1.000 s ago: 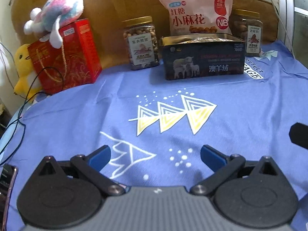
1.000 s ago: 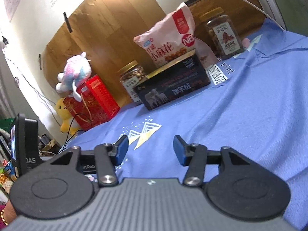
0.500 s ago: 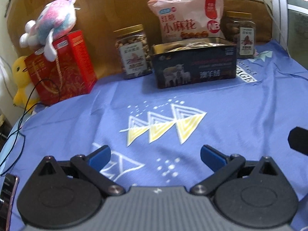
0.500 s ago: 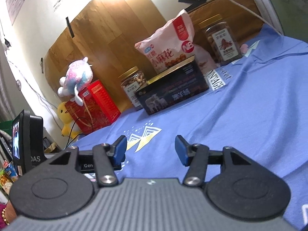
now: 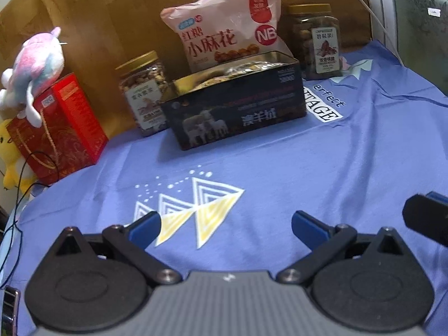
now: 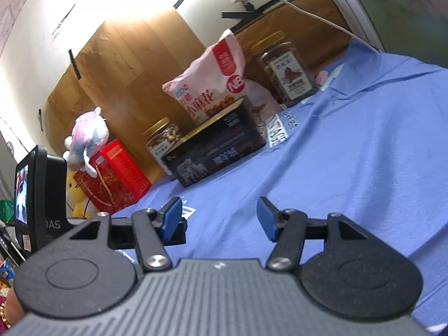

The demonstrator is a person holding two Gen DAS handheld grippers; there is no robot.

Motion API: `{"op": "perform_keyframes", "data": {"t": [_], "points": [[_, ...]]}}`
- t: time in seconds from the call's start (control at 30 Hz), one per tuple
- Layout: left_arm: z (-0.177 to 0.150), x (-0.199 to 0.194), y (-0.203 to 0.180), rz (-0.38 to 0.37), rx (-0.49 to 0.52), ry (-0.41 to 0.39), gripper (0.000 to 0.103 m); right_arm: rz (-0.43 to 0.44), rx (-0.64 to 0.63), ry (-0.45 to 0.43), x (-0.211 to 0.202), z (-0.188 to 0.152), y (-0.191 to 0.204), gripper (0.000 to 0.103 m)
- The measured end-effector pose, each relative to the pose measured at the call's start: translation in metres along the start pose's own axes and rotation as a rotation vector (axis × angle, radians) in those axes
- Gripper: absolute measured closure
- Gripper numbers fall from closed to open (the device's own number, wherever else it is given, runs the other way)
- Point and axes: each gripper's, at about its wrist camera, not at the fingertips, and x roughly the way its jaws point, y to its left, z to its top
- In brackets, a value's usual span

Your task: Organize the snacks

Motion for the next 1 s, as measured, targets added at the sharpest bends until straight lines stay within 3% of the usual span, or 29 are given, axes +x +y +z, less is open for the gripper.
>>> {"op": "perform_keyframes", "data": {"t": [1.0], "points": [[0.008,0.011,-0.005,0.055,-0.001,0.000,0.000,-0.006,0.055,0.008,0.010,0.003,-0.018,0.041]]}}
